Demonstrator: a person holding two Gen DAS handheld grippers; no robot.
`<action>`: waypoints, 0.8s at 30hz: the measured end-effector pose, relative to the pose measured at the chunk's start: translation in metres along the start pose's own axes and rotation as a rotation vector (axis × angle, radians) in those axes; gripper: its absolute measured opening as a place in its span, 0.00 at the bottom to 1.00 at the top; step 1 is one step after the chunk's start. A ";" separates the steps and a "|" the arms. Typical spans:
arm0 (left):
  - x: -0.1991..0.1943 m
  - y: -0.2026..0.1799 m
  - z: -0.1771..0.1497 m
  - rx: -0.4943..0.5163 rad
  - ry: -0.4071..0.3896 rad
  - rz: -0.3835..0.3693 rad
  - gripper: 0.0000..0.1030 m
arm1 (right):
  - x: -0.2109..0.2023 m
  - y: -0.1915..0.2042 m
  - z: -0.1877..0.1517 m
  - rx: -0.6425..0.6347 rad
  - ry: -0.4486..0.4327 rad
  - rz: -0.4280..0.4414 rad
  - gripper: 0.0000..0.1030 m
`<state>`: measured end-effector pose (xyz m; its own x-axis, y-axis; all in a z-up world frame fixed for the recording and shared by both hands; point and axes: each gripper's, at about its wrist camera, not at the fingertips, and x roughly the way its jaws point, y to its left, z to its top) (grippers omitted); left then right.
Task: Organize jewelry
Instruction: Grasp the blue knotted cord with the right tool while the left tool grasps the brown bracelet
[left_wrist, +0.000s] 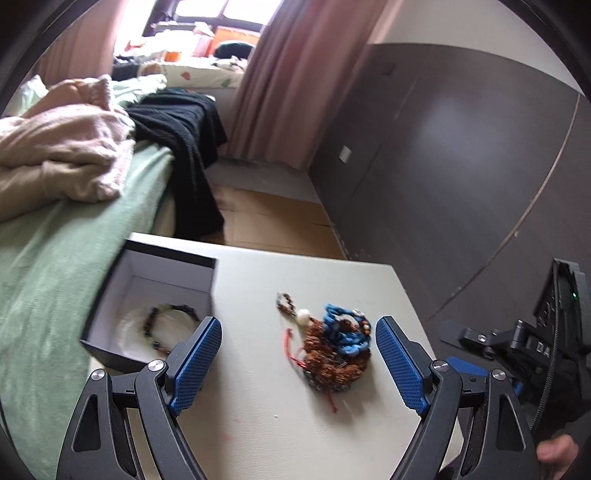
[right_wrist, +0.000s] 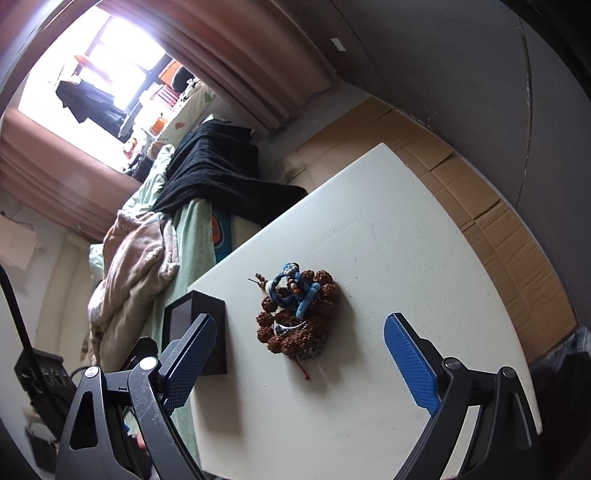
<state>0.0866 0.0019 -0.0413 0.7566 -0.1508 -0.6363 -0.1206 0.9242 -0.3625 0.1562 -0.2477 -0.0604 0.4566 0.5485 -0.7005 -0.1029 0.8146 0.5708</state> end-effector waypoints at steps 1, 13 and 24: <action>0.003 -0.001 -0.001 0.000 0.008 -0.001 0.83 | 0.003 -0.001 0.001 -0.006 0.001 -0.002 0.90; 0.031 0.006 0.006 -0.010 0.066 -0.013 0.51 | 0.042 0.005 0.013 -0.068 0.059 0.022 0.58; 0.051 0.013 0.013 -0.031 0.105 -0.009 0.44 | 0.087 0.011 0.018 -0.107 0.110 -0.045 0.33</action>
<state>0.1320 0.0110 -0.0698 0.6865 -0.1963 -0.7002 -0.1352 0.9117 -0.3880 0.2105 -0.1942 -0.1069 0.3635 0.5235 -0.7706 -0.1808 0.8511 0.4928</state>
